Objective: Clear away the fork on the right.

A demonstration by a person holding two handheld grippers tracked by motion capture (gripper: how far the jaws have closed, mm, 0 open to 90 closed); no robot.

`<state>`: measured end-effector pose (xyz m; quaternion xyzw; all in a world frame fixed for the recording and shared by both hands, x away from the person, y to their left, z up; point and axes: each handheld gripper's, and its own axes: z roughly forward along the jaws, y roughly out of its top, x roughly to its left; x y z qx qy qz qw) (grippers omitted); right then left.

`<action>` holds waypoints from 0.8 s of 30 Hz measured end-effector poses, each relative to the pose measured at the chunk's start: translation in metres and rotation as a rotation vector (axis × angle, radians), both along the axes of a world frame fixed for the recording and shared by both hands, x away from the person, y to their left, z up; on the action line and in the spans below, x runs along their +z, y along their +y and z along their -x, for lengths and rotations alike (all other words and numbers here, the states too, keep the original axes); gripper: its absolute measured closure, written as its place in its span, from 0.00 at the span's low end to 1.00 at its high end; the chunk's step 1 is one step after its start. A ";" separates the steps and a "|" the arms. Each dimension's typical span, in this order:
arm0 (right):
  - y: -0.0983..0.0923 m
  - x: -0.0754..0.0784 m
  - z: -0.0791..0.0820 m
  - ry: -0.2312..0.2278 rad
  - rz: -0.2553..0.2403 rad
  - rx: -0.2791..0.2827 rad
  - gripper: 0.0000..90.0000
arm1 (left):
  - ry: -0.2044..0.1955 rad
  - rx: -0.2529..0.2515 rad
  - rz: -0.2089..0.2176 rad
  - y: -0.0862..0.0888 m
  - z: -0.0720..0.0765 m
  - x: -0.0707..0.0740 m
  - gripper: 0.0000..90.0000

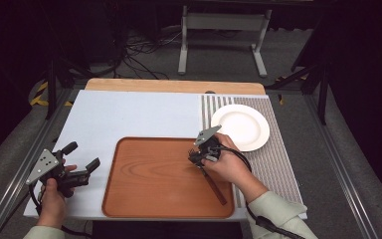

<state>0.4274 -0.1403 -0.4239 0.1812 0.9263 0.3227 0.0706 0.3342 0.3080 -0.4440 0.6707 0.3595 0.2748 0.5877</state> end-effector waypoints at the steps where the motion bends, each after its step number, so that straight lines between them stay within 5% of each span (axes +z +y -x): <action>1: 0.000 -0.001 0.000 0.001 0.008 -0.001 0.96 | 0.000 0.000 0.000 0.000 0.000 0.000 0.00; 12: 0.005 -0.015 -0.003 0.048 0.007 -0.002 1.00 | -0.001 -0.003 0.000 0.000 0.000 0.000 0.00; 24: 0.004 -0.016 -0.005 0.028 0.022 -0.014 1.00 | -0.003 -0.003 0.001 0.000 0.000 0.001 0.00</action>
